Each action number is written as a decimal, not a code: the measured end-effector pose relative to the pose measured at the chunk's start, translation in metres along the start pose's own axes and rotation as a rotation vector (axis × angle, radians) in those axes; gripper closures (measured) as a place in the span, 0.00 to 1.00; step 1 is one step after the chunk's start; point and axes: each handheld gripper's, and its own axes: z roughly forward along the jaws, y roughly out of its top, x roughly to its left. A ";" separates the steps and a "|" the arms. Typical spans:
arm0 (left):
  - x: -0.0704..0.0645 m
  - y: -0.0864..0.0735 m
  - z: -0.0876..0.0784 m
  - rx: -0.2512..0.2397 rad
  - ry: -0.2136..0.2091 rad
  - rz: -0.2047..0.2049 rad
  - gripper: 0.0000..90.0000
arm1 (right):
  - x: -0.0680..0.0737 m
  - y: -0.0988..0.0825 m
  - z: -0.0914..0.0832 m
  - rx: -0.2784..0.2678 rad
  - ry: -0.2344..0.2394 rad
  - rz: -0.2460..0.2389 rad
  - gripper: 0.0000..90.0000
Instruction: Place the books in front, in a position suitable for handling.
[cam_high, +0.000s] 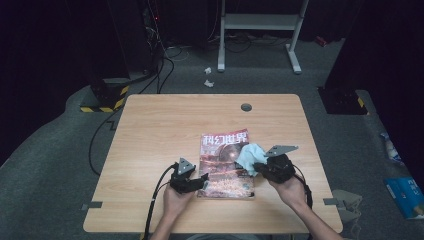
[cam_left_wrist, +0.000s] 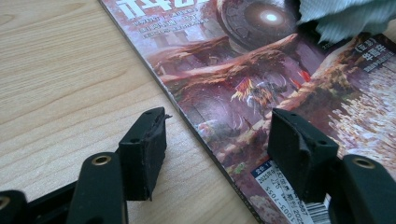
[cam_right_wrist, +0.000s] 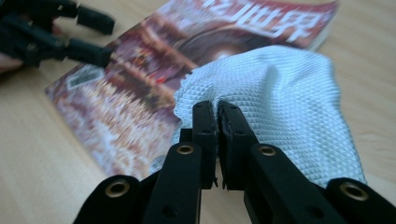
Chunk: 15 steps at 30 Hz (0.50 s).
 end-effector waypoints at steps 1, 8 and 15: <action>0.000 0.000 0.000 0.000 0.000 0.000 0.41 | 0.000 0.000 0.000 0.000 0.000 0.000 0.95; 0.000 0.000 0.000 0.001 0.001 0.001 0.41 | 0.019 -0.018 0.015 0.051 0.045 -0.022 0.95; 0.000 0.000 -0.001 0.003 0.006 0.006 0.41 | 0.026 -0.031 0.026 0.074 0.066 -0.025 0.95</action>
